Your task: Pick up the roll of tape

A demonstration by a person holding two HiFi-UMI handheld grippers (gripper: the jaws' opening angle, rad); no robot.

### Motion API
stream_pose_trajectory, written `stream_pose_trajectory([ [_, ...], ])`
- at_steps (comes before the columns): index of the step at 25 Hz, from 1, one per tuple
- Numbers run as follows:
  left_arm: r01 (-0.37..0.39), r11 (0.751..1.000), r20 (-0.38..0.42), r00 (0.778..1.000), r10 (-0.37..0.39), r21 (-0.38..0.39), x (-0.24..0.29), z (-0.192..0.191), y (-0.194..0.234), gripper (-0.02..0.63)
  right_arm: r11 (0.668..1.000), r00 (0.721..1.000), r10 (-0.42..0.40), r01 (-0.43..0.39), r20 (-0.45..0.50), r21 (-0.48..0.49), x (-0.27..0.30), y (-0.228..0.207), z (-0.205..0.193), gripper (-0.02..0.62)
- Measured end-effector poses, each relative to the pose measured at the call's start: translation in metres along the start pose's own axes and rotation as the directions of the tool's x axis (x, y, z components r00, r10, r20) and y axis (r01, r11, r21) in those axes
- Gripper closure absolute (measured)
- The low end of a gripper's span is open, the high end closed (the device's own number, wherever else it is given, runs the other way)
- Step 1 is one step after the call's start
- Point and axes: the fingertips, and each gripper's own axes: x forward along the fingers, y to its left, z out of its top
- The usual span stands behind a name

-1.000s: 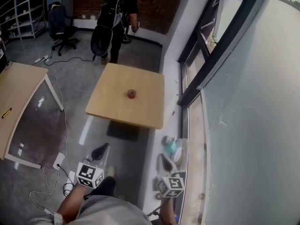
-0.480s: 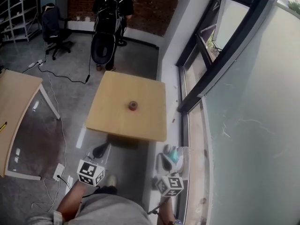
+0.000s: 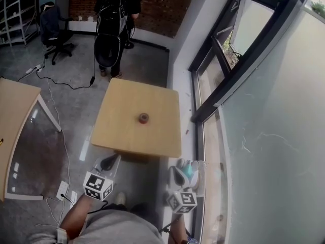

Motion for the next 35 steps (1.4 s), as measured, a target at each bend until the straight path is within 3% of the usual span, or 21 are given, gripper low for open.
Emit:
stream_pose_trajectory([
  [8,0.008,1.000,-0.015,1.000,-0.008,-0.003,0.031,-0.004,0.005,0.606,1.000,1.000,-0.015,0.015,0.004,0.014,0.022,-0.020,0.003,0.581],
  [21,-0.054,0.998,-0.021,0.998,0.054,-0.020,0.128,0.000,0.034,0.606,0.999,0.998,0.042,-0.042,-0.051,-0.005,0.119,-0.072,0.019,0.581],
  [35,-0.064,0.997,-0.149,0.987,0.057,-0.040,0.228,-0.050,0.070,0.606,0.996,0.976,0.085,-0.081,-0.201,0.030,0.212,-0.110,-0.017,0.581],
])
